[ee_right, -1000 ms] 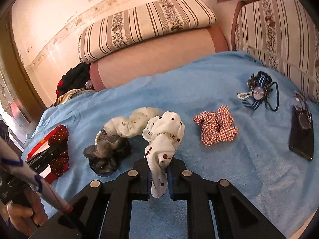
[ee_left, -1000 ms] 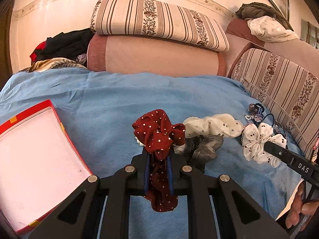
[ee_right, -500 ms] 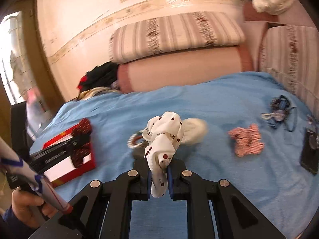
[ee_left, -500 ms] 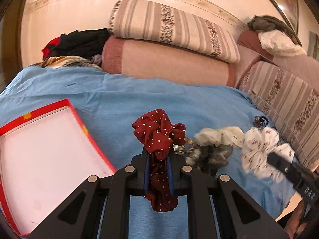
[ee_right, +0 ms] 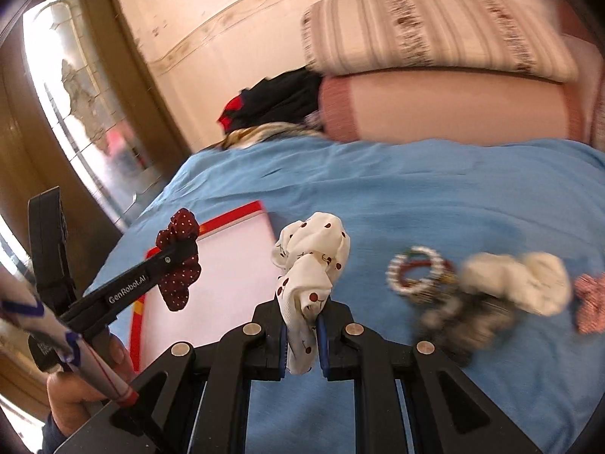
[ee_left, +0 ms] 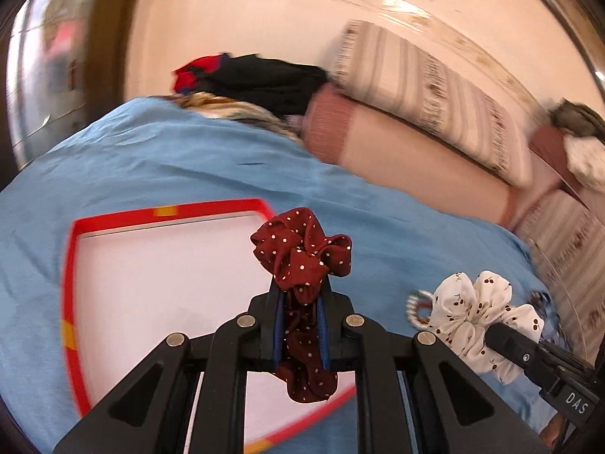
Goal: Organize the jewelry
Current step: 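Carry both scrunchies into the red box and open both tools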
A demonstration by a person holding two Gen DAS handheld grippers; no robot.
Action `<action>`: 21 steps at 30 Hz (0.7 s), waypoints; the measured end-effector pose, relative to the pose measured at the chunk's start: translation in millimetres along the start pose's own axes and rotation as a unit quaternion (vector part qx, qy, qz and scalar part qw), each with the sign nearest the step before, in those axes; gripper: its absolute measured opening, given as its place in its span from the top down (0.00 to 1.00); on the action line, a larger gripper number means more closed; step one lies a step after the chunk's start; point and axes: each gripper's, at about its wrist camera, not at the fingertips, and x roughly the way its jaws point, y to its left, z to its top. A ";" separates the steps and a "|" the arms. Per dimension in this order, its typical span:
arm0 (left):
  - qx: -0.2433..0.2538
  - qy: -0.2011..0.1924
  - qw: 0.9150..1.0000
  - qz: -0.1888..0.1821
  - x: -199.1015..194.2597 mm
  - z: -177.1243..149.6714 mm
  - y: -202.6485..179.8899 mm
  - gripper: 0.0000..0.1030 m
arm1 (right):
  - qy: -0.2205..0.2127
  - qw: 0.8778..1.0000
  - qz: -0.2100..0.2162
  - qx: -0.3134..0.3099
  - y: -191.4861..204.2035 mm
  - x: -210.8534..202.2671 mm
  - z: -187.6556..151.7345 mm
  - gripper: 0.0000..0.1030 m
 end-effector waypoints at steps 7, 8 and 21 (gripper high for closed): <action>-0.068 0.010 0.996 0.051 13.7 15.0 68.2 0.86 | 0.036 0.998 0.045 -0.018 48.0 61.7 28.3 0.87; -0.073 0.011 0.996 0.056 16.0 16.0 74.2 0.86 | 0.041 0.998 0.049 -0.022 54.8 71.0 30.2 0.87; -0.131 0.046 0.983 0.118 52.2 13.9 145.5 0.86 | 0.091 0.992 0.079 -0.034 102.1 179.7 40.6 0.87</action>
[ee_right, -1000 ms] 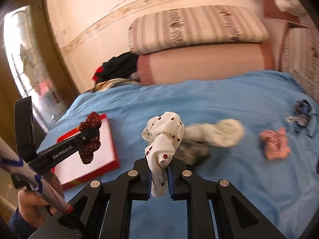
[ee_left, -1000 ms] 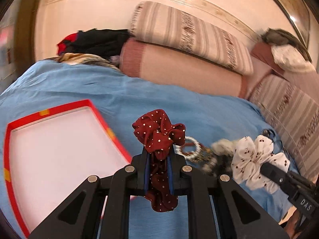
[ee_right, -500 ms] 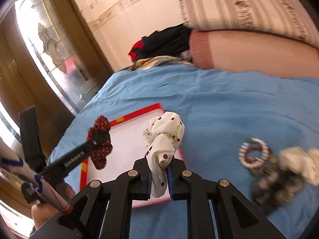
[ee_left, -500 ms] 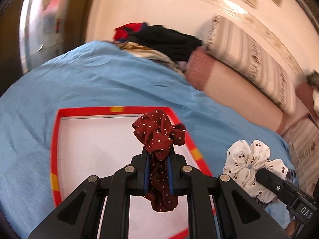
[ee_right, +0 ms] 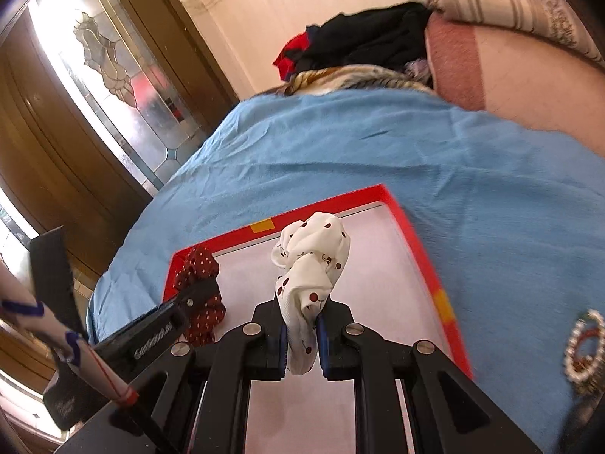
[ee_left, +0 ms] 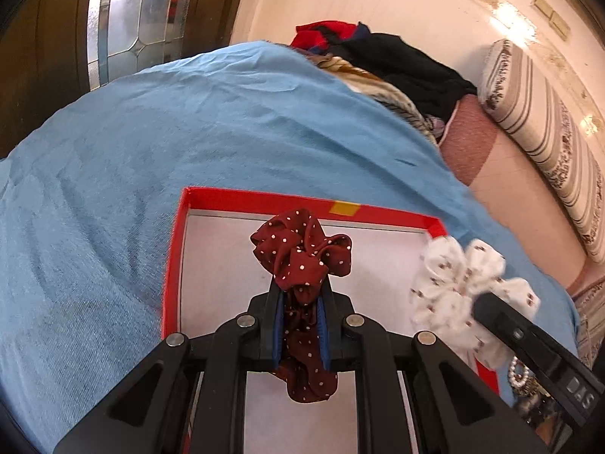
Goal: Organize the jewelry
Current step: 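Carry both scrunchies into the red box and open both tools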
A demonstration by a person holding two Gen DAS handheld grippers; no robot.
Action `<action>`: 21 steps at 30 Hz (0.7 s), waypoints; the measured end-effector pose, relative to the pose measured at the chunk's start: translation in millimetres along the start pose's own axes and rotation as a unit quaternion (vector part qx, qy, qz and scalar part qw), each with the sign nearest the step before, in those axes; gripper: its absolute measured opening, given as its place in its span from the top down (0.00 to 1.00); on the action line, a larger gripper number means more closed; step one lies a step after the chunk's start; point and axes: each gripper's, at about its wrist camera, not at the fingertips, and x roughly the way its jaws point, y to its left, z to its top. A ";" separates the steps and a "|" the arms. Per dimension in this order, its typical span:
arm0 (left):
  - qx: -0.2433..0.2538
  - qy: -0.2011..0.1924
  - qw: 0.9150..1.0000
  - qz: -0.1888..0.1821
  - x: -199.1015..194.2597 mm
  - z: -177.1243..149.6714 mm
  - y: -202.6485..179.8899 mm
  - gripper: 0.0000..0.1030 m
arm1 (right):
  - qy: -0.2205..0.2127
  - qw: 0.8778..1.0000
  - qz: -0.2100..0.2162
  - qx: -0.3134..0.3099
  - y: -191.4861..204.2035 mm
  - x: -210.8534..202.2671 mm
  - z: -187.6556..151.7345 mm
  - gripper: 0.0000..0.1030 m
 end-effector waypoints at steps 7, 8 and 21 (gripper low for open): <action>-0.005 0.007 1.000 0.005 13.2 2.8 1.9 0.86 | 0.019 1.000 0.004 0.004 -2.0 38.4 5.6 0.87; -0.006 0.009 1.000 0.006 15.4 3.3 1.9 0.86 | 0.021 1.000 0.005 0.006 -3.3 41.4 5.3 0.87; -0.008 -0.006 0.999 0.032 14.0 3.8 2.8 0.44 | 0.022 0.999 -0.011 0.025 -20.5 55.9 6.9 0.46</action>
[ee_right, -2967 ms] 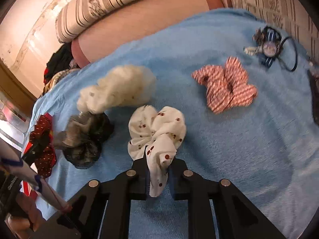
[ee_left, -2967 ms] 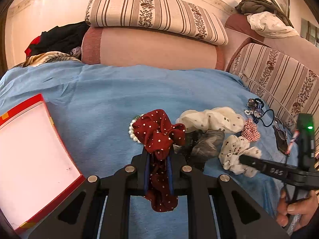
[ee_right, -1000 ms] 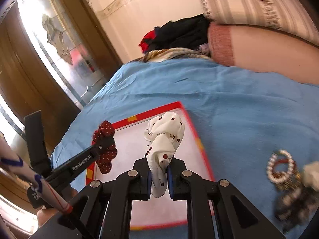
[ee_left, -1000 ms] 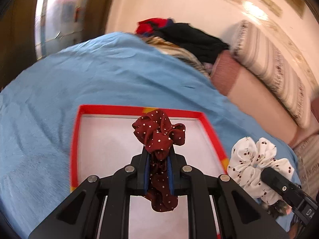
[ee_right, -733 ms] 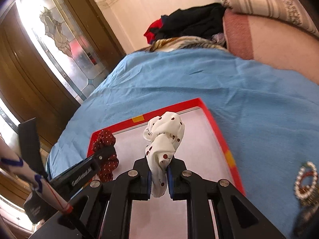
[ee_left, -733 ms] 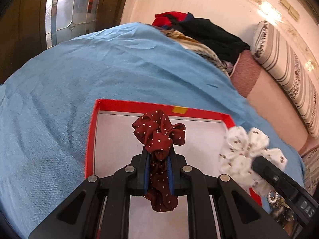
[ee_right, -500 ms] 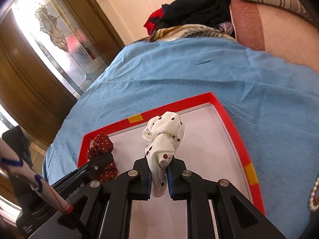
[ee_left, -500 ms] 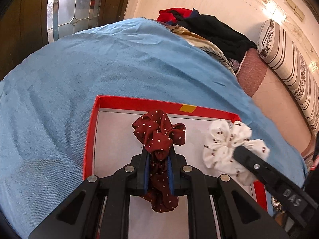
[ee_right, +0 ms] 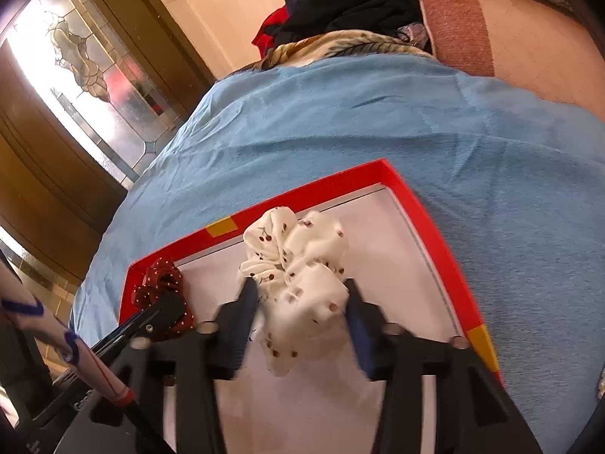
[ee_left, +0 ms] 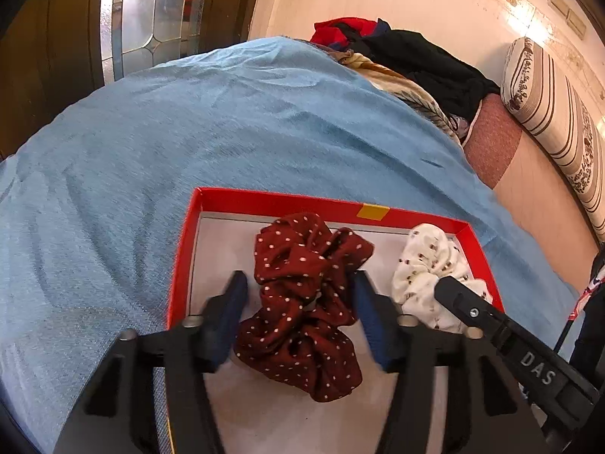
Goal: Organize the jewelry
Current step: 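Carry both scrunchies into the red box and open both tools, then withdraw both tools from the box toward the remaining jewelry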
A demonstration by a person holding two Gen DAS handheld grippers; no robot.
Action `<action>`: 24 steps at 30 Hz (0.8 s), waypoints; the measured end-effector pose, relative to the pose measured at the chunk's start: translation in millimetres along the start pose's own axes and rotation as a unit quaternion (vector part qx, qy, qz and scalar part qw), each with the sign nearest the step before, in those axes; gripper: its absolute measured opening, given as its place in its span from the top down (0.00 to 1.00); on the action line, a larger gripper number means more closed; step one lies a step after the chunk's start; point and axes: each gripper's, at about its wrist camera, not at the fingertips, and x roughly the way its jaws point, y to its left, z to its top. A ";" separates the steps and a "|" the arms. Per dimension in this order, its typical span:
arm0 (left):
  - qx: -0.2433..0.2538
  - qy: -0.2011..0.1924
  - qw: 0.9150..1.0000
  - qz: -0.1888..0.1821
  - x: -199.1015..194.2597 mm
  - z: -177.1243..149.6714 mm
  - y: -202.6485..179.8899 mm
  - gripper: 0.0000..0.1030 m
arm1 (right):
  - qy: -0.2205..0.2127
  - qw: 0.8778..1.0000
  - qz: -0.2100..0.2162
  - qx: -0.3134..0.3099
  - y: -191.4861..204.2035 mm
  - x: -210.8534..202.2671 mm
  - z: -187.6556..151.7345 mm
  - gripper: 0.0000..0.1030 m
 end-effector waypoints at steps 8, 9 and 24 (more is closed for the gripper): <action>0.009 -0.012 1.000 0.000 -13.4 0.4 -6.8 0.44 | -0.034 0.999 -0.025 -0.016 -4.0 -29.9 -12.1 0.37; 0.014 -0.015 1.000 0.003 -16.8 0.5 -8.7 0.44 | -0.039 0.998 -0.033 -0.022 -5.8 -33.1 -17.9 0.37; 0.045 -0.047 0.998 0.000 -58.3 1.2 -24.1 0.44 | -0.053 0.995 -0.064 -0.060 16.3 -81.1 -82.9 0.37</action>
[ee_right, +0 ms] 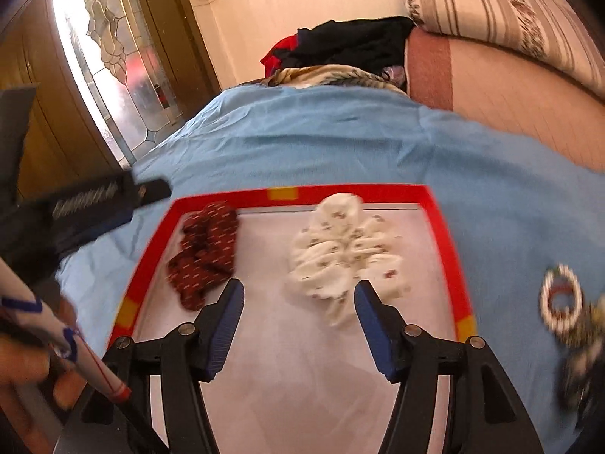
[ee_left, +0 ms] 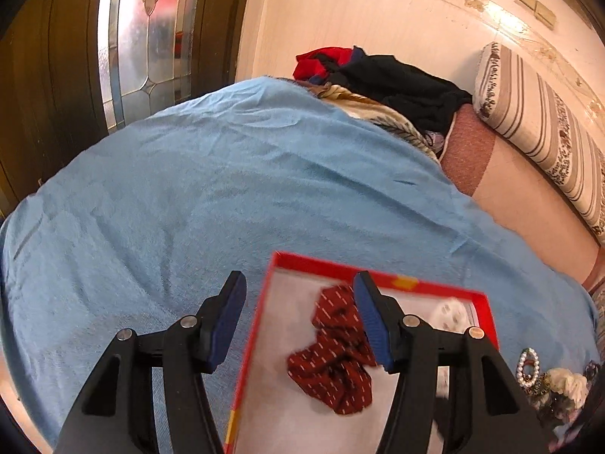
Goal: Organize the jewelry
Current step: 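Withdraw both tools from the box toward the remaining jewelry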
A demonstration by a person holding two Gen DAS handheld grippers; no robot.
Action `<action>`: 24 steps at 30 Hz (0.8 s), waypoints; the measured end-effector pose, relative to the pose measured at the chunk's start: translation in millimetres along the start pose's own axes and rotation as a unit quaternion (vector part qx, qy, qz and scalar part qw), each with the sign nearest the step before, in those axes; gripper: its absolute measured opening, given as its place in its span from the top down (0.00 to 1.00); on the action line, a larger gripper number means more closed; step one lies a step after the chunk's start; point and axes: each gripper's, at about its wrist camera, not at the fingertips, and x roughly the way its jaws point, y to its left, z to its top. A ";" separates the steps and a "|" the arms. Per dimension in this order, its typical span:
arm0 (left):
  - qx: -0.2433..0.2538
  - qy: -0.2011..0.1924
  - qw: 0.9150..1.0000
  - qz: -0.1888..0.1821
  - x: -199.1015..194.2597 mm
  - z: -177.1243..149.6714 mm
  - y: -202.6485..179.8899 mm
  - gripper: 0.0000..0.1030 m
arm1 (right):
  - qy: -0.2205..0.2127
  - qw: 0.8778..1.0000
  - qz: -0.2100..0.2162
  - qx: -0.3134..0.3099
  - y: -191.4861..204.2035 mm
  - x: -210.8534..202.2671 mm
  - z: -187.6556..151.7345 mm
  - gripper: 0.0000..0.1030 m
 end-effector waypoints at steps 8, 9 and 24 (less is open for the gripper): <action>0.039 -0.021 0.999 -0.029 -28.6 -10.6 -28.5 0.44 | -0.038 0.998 -0.006 0.047 -17.3 -67.1 -8.1 0.33; 0.044 -0.023 0.998 -0.034 -33.4 -14.1 -32.7 0.44 | -0.040 0.998 -0.004 0.052 -21.7 -79.2 -11.5 0.33; 0.150 -0.024 0.977 -0.149 -135.7 -127.5 -129.2 0.42 | -0.074 0.988 -0.063 0.117 -97.0 -215.4 -93.0 0.31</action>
